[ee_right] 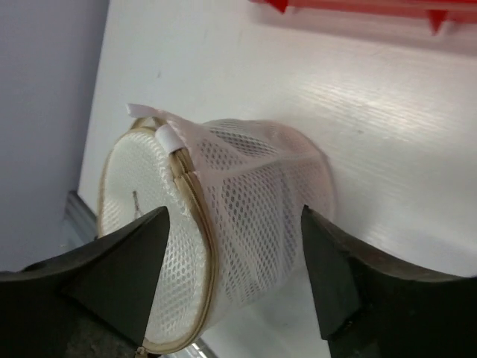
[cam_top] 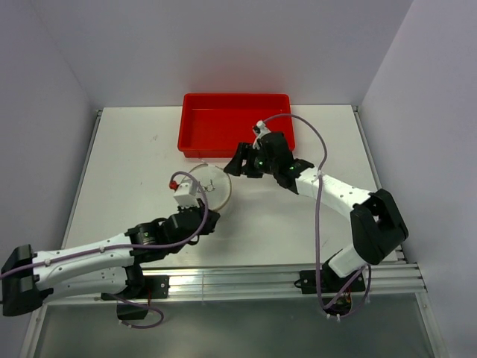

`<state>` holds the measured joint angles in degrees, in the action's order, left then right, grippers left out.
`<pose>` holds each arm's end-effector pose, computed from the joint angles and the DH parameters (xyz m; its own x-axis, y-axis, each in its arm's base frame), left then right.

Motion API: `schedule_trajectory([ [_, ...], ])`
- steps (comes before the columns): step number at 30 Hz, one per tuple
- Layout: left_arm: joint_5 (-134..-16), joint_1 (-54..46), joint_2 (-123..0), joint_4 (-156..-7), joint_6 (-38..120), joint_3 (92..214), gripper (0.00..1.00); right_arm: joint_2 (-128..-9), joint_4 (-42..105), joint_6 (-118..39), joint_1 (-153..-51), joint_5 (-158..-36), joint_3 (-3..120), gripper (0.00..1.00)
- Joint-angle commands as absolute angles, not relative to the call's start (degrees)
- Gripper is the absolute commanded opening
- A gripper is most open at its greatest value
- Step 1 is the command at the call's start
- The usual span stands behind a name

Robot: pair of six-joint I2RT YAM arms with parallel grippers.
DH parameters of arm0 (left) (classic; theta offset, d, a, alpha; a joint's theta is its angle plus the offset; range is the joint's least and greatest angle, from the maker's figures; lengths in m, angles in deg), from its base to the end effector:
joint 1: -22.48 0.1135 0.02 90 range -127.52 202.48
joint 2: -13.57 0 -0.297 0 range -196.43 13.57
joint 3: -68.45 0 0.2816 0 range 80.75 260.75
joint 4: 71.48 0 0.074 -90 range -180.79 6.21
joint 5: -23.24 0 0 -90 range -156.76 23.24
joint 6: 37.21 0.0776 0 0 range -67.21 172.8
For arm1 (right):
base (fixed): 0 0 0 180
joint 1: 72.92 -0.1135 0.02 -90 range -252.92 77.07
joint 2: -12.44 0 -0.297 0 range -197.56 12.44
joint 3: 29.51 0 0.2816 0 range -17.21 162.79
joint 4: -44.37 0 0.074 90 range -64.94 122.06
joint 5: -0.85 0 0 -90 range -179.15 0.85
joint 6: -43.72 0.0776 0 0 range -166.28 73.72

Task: Place the bra in the laundry bag and zip it closed

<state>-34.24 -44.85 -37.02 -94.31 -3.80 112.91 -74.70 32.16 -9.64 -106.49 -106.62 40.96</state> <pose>0.1285 -0.1993 0.2454 -0.6009 -0.3876 -0.6991 0.1728 0.7909 -0.5870 0.3242 0.2431 0.2579 -0.7684 0.1733 -0.6161 -0.3588 0.6805 0.6389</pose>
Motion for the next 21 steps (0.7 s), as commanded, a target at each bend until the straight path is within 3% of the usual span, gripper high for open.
schedule_trajectory([
  [1,-39.6,-45.2,-43.1,-86.9,-0.8,117.4,0.0,-68.4,34.2,-10.4,-105.6,-103.6,39.0,0.8],
  [7,-40.4,-45.0,-49.9,-82.1,1.3,121.4,0.0,-54.0,38.6,-4.5,-108.6,-101.8,23.7,0.82],
  [12,-41.5,-45.0,-51.6,-80.9,1.6,121.7,0.0,-47.8,40.9,-0.1,-110.4,-101.3,16.1,0.67],
  [21,-42.7,-45.0,-51.5,-80.5,1.1,120.7,0.0,-52.5,44.5,0.7,-111.9,-106.4,19.2,0.45],
])
